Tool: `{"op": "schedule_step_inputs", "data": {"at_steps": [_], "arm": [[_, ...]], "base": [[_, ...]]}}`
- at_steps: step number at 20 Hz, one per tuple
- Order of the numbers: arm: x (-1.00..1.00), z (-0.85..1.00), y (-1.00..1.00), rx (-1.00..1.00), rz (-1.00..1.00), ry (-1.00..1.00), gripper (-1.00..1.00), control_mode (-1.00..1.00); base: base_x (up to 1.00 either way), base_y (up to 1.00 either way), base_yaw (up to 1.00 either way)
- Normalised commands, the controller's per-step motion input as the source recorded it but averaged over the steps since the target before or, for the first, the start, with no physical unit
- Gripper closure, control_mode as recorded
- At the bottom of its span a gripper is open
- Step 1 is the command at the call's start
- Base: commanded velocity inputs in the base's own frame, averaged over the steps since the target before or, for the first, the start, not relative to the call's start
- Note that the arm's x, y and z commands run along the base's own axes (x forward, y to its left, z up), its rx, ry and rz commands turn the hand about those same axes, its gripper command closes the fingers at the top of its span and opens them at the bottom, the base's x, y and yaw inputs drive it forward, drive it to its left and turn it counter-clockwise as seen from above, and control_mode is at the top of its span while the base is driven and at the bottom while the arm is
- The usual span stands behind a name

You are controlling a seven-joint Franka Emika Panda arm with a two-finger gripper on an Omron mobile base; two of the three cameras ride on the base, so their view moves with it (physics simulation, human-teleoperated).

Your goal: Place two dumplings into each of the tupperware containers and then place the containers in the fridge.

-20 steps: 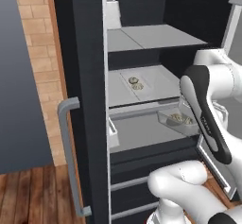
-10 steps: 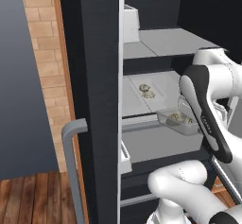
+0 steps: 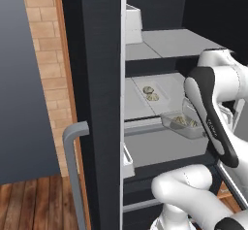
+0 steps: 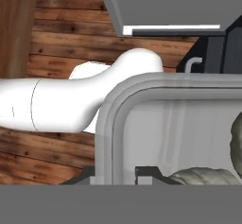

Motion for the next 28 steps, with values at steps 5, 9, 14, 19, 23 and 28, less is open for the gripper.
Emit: {"op": "schedule_step_inputs", "data": {"at_steps": [5, 9, 14, 19, 23, 28], "arm": [[-0.04, 0.00, 0.00, 0.00, 0.00, -0.01, 1.00, -1.00], [-0.62, 0.00, -0.05, 0.01, 0.00, -0.33, 1.00, -1.00], [-0.55, 0.32, -0.15, 0.02, 0.00, -0.38, 1.00, -1.00], [-0.02, 0.98, -0.04, 0.02, 0.00, -0.14, 1.00, -1.00], [-0.20, 0.53, 0.00, 0.00, 0.00, -0.27, 1.00, -1.00], [-0.05, 0.32, 0.00, 0.01, 0.00, -0.39, 1.00, -1.00]], "base": [[0.00, 0.00, 0.00], [0.00, 0.00, 0.00], [0.00, 0.00, 0.00], [0.00, 0.00, 0.00], [0.00, 0.00, 0.00], [0.00, 0.00, 0.00]]}}
